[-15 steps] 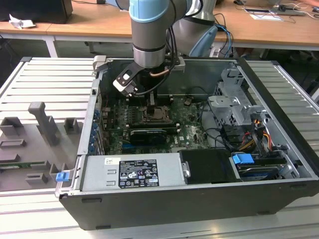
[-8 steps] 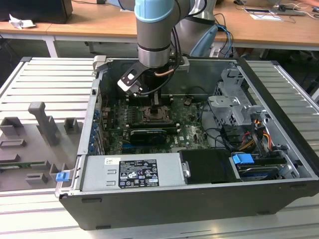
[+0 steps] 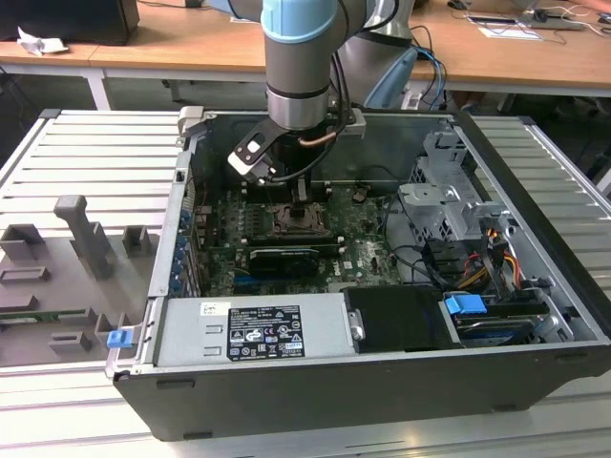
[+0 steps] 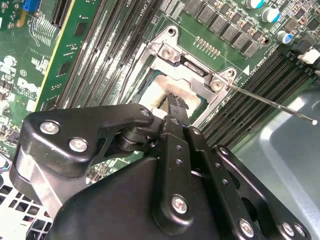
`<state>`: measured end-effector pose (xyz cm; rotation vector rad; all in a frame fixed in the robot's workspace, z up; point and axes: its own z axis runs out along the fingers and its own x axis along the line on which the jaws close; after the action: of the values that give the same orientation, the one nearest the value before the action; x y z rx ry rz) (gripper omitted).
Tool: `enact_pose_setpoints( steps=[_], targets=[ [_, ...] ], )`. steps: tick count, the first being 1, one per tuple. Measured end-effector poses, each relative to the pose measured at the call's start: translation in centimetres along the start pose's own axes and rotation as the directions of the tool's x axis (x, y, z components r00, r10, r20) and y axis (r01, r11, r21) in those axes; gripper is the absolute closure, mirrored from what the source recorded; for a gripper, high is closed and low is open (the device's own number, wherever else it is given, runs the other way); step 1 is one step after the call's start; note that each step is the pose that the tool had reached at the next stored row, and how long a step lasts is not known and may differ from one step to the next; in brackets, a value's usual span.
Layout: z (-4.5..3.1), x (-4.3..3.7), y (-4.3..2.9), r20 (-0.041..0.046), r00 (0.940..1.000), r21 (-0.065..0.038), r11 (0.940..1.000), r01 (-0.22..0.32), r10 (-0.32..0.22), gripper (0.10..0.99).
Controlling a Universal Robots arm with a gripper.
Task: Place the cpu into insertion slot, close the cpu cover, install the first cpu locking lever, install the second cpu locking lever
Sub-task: 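Install the first cpu locking lever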
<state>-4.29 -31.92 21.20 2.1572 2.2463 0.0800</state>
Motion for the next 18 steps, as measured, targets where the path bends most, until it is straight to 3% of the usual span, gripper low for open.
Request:
enact_pose_setpoints(
  steps=[12,13,15,18],
  targets=[
    [-0.78,0.01,0.04,0.0,1.0,0.0,1.0,0.0,0.0,0.98],
    [-1.12,0.02,0.05,0.0001,1.0,0.0,1.0,0.0,0.0,0.98],
    [-2.79,0.05,0.14,0.0001,1.0,0.0,1.0,0.0,0.0,0.98],
    [-4.25,0.07,0.22,0.0003,1.0,0.0,1.0,0.0,0.0,0.98]
  ],
)
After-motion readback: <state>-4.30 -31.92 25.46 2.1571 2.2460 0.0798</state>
